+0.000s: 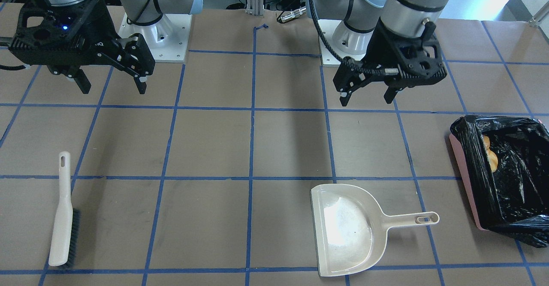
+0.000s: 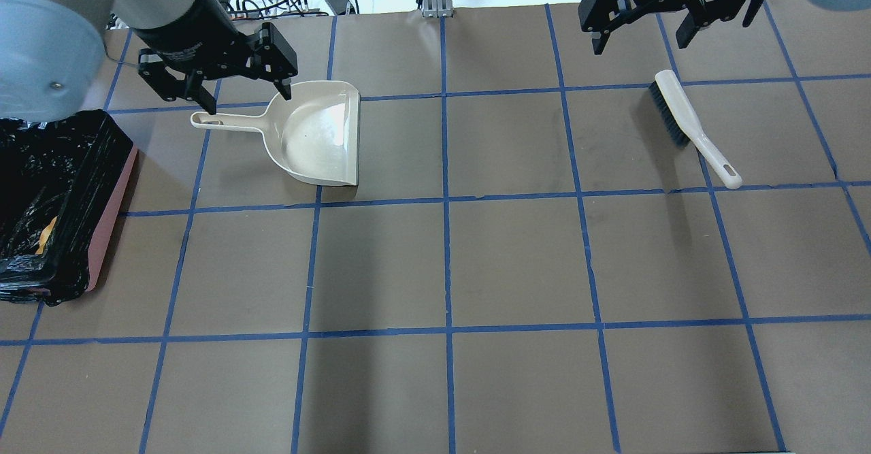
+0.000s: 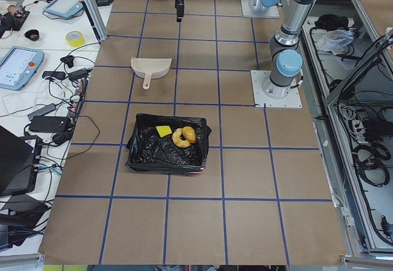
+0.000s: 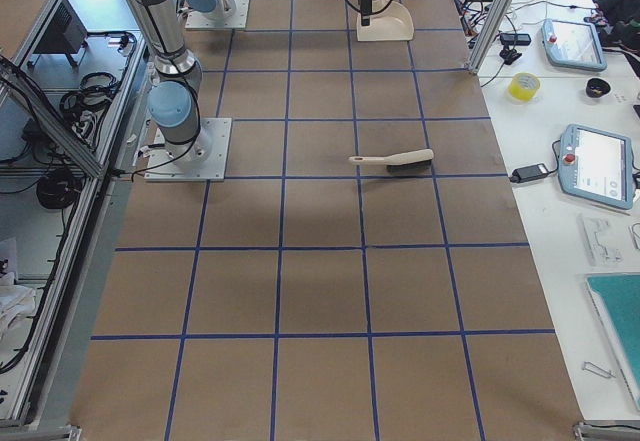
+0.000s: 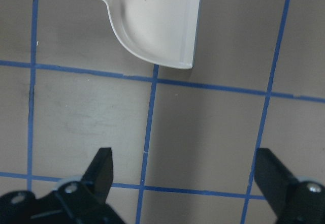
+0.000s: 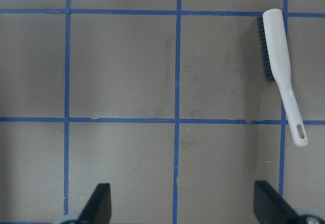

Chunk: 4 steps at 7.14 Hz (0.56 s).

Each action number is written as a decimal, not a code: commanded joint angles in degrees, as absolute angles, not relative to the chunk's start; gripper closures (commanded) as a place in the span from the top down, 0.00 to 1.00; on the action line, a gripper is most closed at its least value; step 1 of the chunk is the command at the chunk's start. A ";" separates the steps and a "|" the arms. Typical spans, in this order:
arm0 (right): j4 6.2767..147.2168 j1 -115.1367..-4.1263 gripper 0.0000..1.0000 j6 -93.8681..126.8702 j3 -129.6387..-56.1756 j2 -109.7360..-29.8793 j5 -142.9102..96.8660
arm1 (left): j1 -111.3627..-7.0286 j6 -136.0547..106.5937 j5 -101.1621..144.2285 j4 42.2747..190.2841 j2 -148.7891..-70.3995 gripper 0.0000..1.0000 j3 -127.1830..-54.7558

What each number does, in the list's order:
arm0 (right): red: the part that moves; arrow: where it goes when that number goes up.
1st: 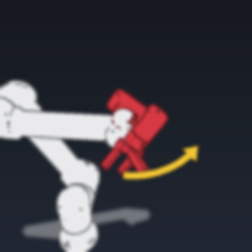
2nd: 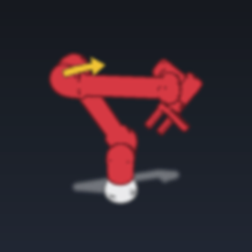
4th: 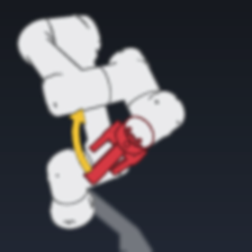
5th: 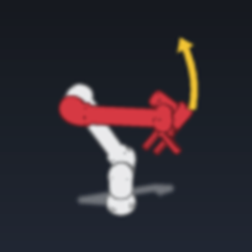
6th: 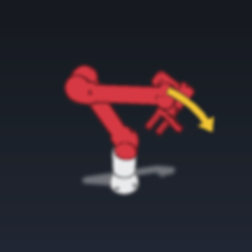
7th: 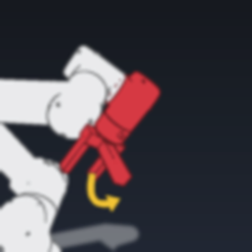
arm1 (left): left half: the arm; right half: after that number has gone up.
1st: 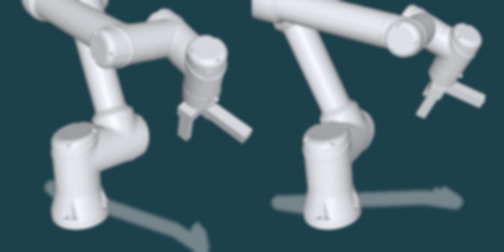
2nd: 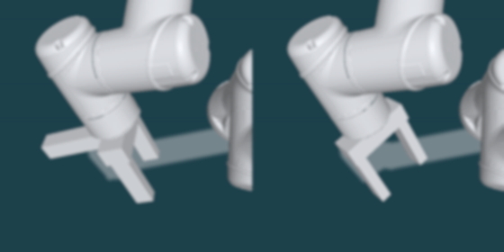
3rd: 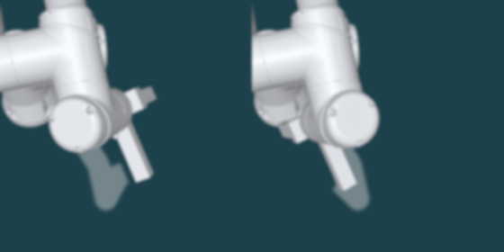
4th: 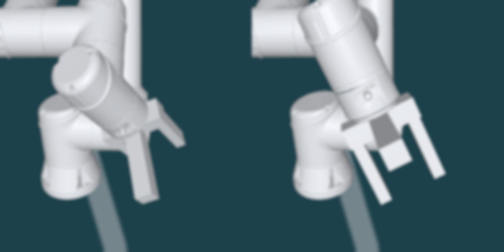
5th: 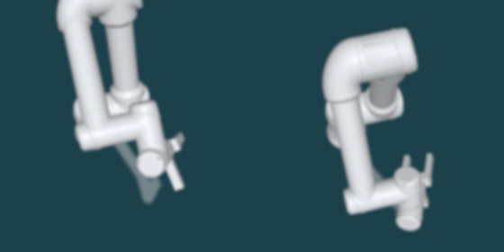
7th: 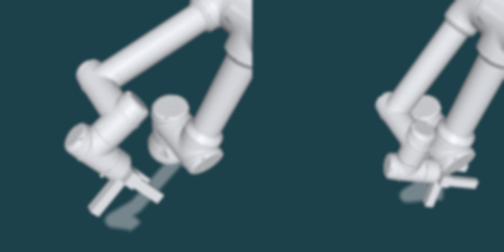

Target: Sweep and dump trash into bin

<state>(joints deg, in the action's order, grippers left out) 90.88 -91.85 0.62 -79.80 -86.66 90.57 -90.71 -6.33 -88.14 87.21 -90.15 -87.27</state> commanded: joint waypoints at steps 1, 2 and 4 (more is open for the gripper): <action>90.88 -91.85 1.00 0.62 -79.89 -86.66 90.62 | -88.95 3.47 -90.94 96.66 -85.80 1.00 -85.43; 90.88 -91.85 1.00 0.62 -79.89 -86.75 90.70 | -87.90 6.04 -91.14 97.46 -84.91 1.00 -85.69; 90.88 -91.85 1.00 0.53 -79.89 -86.66 90.62 | -80.99 12.72 -90.36 94.94 -85.43 1.00 -88.92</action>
